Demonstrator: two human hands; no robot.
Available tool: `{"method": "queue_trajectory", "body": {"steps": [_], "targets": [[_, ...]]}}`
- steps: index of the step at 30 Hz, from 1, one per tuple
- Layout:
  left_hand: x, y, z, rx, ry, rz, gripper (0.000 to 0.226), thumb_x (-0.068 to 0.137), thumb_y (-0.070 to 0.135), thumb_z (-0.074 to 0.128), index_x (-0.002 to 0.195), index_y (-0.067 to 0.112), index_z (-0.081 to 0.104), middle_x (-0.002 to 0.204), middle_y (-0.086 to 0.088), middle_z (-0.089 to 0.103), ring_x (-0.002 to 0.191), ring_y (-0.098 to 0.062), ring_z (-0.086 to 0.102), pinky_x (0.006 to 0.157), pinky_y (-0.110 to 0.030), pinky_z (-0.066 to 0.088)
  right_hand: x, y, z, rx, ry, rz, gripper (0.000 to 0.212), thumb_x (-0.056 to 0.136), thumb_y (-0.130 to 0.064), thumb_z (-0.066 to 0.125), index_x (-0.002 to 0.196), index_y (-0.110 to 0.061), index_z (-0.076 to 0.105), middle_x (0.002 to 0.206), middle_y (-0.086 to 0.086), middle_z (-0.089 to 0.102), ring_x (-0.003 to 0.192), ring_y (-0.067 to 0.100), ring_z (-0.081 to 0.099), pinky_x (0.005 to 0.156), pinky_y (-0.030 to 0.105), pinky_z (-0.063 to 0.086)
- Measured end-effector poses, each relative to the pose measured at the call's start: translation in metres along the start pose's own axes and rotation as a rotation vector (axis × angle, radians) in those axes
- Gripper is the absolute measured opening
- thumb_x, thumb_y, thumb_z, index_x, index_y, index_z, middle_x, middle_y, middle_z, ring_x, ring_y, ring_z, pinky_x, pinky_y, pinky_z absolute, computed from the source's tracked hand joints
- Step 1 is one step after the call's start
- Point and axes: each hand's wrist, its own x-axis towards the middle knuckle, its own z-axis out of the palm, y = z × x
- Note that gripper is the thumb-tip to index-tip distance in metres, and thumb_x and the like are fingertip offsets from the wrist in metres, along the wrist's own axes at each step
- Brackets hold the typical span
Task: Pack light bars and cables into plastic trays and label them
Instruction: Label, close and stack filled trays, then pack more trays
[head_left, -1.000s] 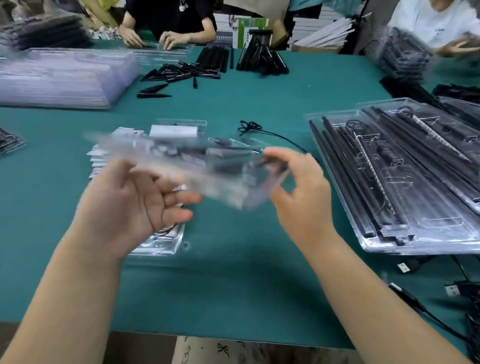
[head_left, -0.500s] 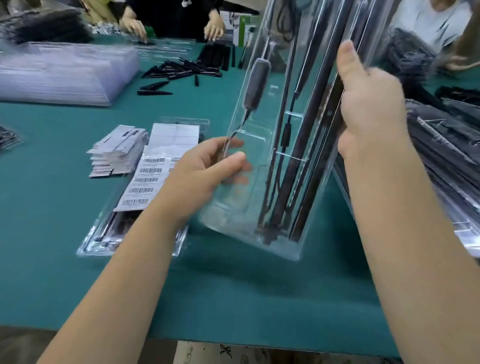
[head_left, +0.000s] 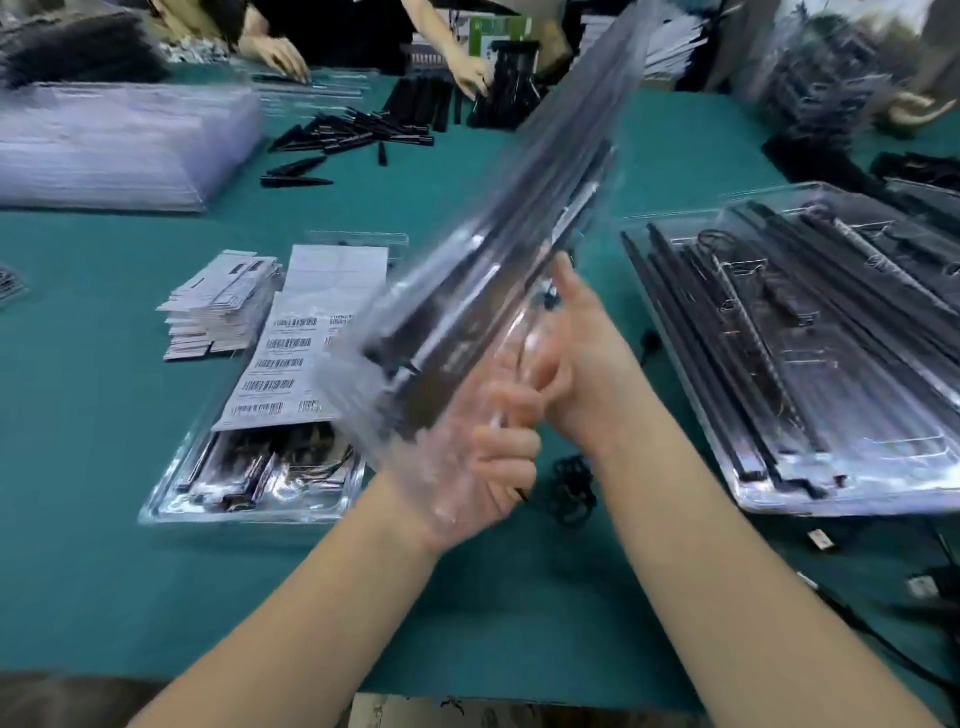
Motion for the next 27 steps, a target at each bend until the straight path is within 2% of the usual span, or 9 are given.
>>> {"method": "queue_trajectory", "body": {"steps": [4, 7, 10, 14, 16, 18, 22, 25, 27], "targets": [[-0.001, -0.020, 0.008, 0.253, 0.169, -0.026, 0.047, 0.091, 0.048, 0.045, 0.105, 0.004, 0.055, 0.060, -0.002, 0.053, 0.044, -0.012, 0.045, 0.044, -0.022, 0.041, -0.002, 0.018, -0.013, 0.133, 0.073, -0.136, 0.024, 0.088, -0.030, 0.059, 0.097, -0.009, 0.051, 0.071, 0.002, 0.067, 0.054, 0.015, 0.065, 0.054, 0.028, 0.047], [-0.018, -0.014, 0.003, 0.443, 0.429, 0.213, 0.063, 0.073, 0.046, 0.057, 0.119, 0.002, 0.056, 0.090, -0.019, 0.070, 0.073, -0.031, 0.069, 0.068, -0.041, 0.058, -0.006, 0.020, -0.026, -0.049, 0.185, -0.209, 0.012, 0.091, -0.019, 0.059, 0.086, -0.012, 0.051, 0.059, -0.003, 0.064, 0.046, 0.014, 0.061, 0.038, 0.018, 0.042], [-0.044, -0.008, -0.004, 0.412, 0.679, 0.446, 0.063, 0.079, 0.054, 0.051, 0.123, 0.010, 0.061, 0.115, -0.020, 0.067, 0.100, -0.036, 0.067, 0.086, -0.052, 0.053, -0.008, 0.023, -0.036, -0.200, 0.184, -0.172, 0.007, 0.091, -0.016, 0.059, 0.088, -0.012, 0.055, 0.058, -0.005, 0.065, 0.045, 0.014, 0.060, 0.037, 0.019, 0.042], [-0.053, -0.007, 0.008, 0.695, 0.814, 0.601, 0.056, 0.084, 0.058, 0.054, 0.134, 0.035, 0.051, 0.134, 0.001, 0.058, 0.124, -0.015, 0.053, 0.107, -0.053, 0.035, 0.000, 0.027, -0.045, -0.339, 0.203, -0.108, 0.007, 0.090, -0.018, 0.062, 0.086, -0.013, 0.058, 0.057, -0.005, 0.065, 0.043, 0.012, 0.059, 0.037, 0.016, 0.039], [-0.058, -0.015, 0.009, 1.221, 0.933, 0.571, 0.051, 0.092, 0.053, 0.048, 0.140, 0.052, 0.030, 0.151, 0.018, 0.032, 0.129, 0.002, 0.032, 0.113, -0.037, 0.019, 0.004, 0.026, -0.047, -0.420, 0.182, -0.100, 0.008, 0.088, -0.018, 0.063, 0.085, -0.012, 0.059, 0.057, -0.004, 0.065, 0.043, 0.013, 0.060, 0.036, 0.016, 0.039], [-0.065, -0.024, 0.002, 1.870, 0.815, 0.474, 0.069, 0.077, 0.074, 0.047, 0.137, 0.061, 0.017, 0.152, 0.035, 0.006, 0.136, 0.012, 0.011, 0.111, -0.025, 0.013, 0.007, 0.028, -0.047, -0.509, 0.178, -0.129, 0.011, 0.088, -0.019, 0.064, 0.087, -0.008, 0.062, 0.062, 0.000, 0.065, 0.043, 0.016, 0.061, 0.037, 0.016, 0.040], [-0.051, -0.036, -0.012, 2.510, 0.527, 0.147, 0.096, 0.065, 0.088, 0.033, 0.148, 0.048, 0.004, 0.147, 0.030, -0.022, 0.138, 0.005, -0.025, 0.117, -0.028, -0.014, 0.007, 0.033, -0.043, -0.903, 0.363, -0.311, 0.036, 0.091, -0.035, 0.056, 0.062, -0.014, 0.058, 0.049, -0.006, 0.059, 0.039, 0.002, 0.055, 0.040, 0.011, 0.034], [-0.040, -0.038, -0.015, 2.741, 0.516, 0.101, 0.098, 0.066, 0.089, 0.018, 0.150, 0.040, 0.002, 0.150, 0.017, -0.017, 0.146, -0.016, -0.013, 0.114, -0.042, -0.017, -0.003, 0.031, -0.043, -1.179, 0.468, -0.428, 0.047, 0.093, -0.037, 0.045, 0.053, -0.017, 0.031, 0.043, -0.003, 0.034, 0.040, 0.011, 0.036, 0.042, 0.022, 0.025], [-0.038, -0.039, -0.013, 2.790, 0.475, 0.043, 0.091, 0.074, 0.084, 0.016, 0.149, 0.033, 0.024, 0.156, 0.008, 0.015, 0.146, -0.027, 0.016, 0.116, -0.053, 0.005, -0.014, 0.030, -0.043, -1.312, 0.460, -0.440, 0.043, 0.092, -0.033, 0.045, 0.058, -0.014, 0.027, 0.054, 0.001, 0.028, 0.049, 0.017, 0.027, 0.048, 0.031, 0.023]]}}
